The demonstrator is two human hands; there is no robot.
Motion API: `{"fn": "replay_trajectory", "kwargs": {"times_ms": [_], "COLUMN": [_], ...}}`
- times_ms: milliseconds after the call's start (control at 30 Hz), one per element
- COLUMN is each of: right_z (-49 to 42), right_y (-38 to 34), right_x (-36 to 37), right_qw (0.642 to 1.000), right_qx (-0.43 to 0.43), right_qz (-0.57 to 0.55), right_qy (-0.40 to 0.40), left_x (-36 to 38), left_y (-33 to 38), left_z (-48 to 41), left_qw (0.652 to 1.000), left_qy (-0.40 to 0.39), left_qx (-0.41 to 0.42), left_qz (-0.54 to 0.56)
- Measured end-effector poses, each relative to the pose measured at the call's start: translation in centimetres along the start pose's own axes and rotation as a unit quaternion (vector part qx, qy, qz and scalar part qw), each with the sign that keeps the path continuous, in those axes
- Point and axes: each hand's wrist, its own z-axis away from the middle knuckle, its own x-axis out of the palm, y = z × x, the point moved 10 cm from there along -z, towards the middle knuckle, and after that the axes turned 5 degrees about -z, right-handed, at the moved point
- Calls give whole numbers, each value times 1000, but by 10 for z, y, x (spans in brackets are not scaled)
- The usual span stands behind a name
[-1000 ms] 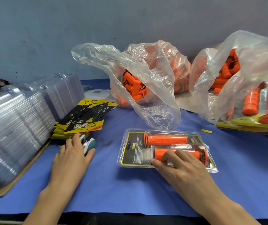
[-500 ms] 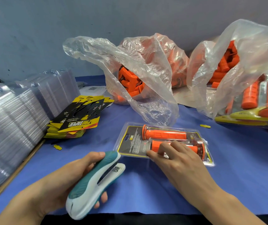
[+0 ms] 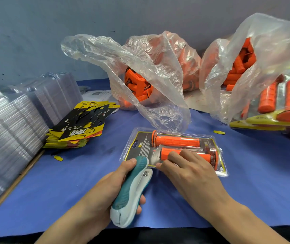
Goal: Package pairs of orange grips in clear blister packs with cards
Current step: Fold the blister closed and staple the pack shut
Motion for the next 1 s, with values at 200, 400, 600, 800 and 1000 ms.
{"fn": "replay_trajectory", "kwargs": {"times_ms": [200, 400, 600, 800, 1000], "right_z": [1, 1, 2, 3, 5], "right_y": [-1, -4, -6, -7, -7], "right_x": [0, -1, 1, 3, 9], "right_qw": [1000, 1000, 1000, 1000, 999], "right_qx": [-2, -10, -15, -21, -19], "right_qz": [6, 6, 5, 11, 34], "right_qy": [0, 9, 7, 4, 10], "left_x": [-1, 6, 18, 16, 16], "left_y": [3, 8, 12, 10, 9], "left_z": [2, 2, 1, 1, 1], "left_qw": [999, 998, 999, 998, 997], "left_qy": [29, 38, 0, 16, 28], "left_qx": [27, 44, 24, 16, 6], "left_qz": [9, 26, 48, 64, 78]}}
